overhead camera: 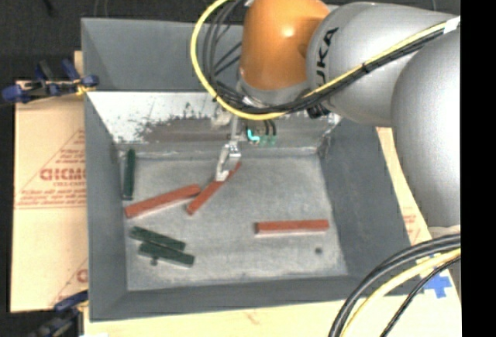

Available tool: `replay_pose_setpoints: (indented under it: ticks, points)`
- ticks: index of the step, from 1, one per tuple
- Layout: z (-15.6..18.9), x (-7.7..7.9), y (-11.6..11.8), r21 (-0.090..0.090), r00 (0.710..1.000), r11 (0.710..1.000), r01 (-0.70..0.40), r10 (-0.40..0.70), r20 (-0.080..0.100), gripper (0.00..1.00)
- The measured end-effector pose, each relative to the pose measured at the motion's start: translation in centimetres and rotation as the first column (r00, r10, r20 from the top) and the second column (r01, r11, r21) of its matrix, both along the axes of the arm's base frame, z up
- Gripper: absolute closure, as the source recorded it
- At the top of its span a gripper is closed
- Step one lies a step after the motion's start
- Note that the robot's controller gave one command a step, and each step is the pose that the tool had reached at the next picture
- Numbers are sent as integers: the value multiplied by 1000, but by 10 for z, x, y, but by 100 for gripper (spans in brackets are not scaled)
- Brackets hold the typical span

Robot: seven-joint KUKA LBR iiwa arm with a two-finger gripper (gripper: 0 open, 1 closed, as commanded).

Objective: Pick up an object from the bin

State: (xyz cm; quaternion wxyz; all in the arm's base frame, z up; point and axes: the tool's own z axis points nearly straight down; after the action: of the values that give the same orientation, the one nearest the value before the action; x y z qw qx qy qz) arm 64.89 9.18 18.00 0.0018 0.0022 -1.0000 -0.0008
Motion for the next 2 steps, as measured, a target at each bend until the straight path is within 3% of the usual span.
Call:
replay_pose_setpoints:
  ticks: [1, 2]
  points:
    - [5, 2, 0, 1, 1000, 1000, 1, -1, 9, 0]
    - [-42, -3, 6, -3, 989, 989, -145, 145, 11, 0]
